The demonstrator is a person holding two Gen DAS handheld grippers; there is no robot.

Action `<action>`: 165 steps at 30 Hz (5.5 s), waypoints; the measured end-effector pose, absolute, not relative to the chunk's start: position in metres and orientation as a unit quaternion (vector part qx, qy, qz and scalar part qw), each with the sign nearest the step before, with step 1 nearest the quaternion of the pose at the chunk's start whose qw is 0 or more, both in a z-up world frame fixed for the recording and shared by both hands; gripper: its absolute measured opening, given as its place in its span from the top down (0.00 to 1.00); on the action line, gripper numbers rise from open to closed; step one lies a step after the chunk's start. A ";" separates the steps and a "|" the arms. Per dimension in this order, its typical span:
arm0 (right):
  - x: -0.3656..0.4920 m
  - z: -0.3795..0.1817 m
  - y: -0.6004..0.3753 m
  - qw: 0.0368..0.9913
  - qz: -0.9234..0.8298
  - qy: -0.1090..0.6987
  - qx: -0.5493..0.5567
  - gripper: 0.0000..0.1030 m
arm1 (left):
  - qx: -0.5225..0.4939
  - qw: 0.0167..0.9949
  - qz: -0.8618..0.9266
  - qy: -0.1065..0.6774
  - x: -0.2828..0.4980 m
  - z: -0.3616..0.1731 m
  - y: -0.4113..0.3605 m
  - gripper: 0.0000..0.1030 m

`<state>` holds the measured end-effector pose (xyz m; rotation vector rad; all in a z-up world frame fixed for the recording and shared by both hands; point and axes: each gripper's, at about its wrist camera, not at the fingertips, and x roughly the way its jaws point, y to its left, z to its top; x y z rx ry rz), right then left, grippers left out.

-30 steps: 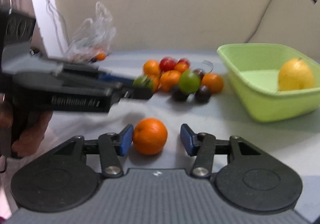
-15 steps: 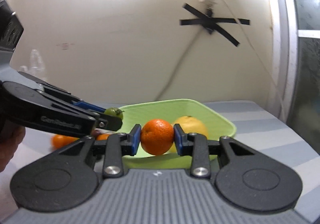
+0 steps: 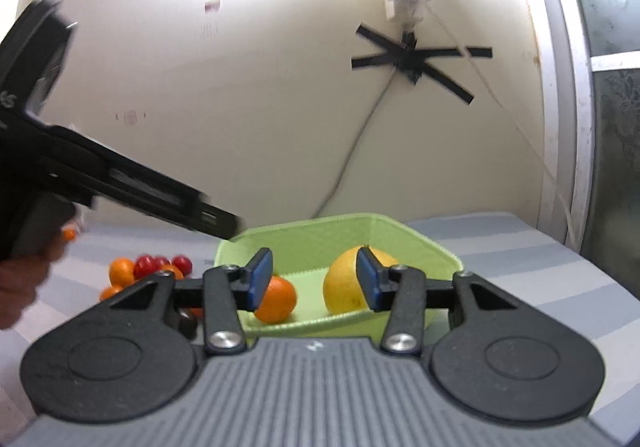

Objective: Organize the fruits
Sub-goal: 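Drop the tangerine into the basket with the right tool while the left drops the green tomato, then grasp a green tomato with the right tool while the left tool grasps an orange tomato, then carry both tomatoes over the basket and open both tools, then withdraw both open tools from the basket back toward the fruit pile, then grasp a red tomato with the right tool while the left tool grasps a tangerine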

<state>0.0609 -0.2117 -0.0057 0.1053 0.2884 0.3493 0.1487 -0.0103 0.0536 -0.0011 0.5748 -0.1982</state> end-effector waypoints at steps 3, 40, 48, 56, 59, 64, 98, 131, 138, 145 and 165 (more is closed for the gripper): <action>0.056 -0.002 -0.216 0.973 0.182 0.125 0.067 0.54 | -0.028 0.958 -0.063 0.277 0.122 0.055 0.025 0.56; 0.040 -0.018 -0.105 0.903 0.306 0.297 -0.044 0.70 | -0.046 0.940 -0.109 0.319 0.088 -0.019 0.063 0.70; 0.025 -0.012 -0.124 0.915 0.296 0.272 -0.029 0.70 | -0.046 0.939 -0.141 0.310 0.064 -0.003 0.035 0.70; 0.022 0.003 -0.155 0.944 0.251 0.213 -0.015 0.70 | -0.040 0.940 -0.169 0.295 0.087 0.020 -0.004 0.70; 0.031 0.007 -0.166 0.953 0.227 0.198 -0.017 0.70 | -0.032 0.940 -0.176 0.289 0.102 0.026 -0.022 0.70; 0.054 0.005 -0.188 0.962 0.189 0.199 -0.001 0.70 | -0.024 0.937 -0.184 0.296 0.126 0.025 -0.047 0.70; 0.067 -0.003 -0.222 0.968 0.152 0.181 0.082 0.58 | 0.000 0.955 -0.081 0.286 0.100 0.030 -0.051 0.59; 0.022 -0.006 -0.175 0.944 0.216 0.239 0.071 0.57 | -0.033 0.947 0.112 0.299 0.041 -0.028 0.087 0.53; 0.041 0.002 -0.129 0.932 0.262 0.248 0.021 0.57 | -0.120 0.947 0.092 0.284 0.038 -0.030 0.117 0.52; 0.078 0.008 -0.063 0.921 0.308 0.236 -0.044 0.57 | -0.179 0.944 0.071 0.267 0.031 -0.032 0.132 0.52; 0.176 0.003 -0.062 0.867 0.341 0.359 0.057 0.63 | -0.104 0.941 -0.120 0.299 0.136 -0.021 0.110 0.47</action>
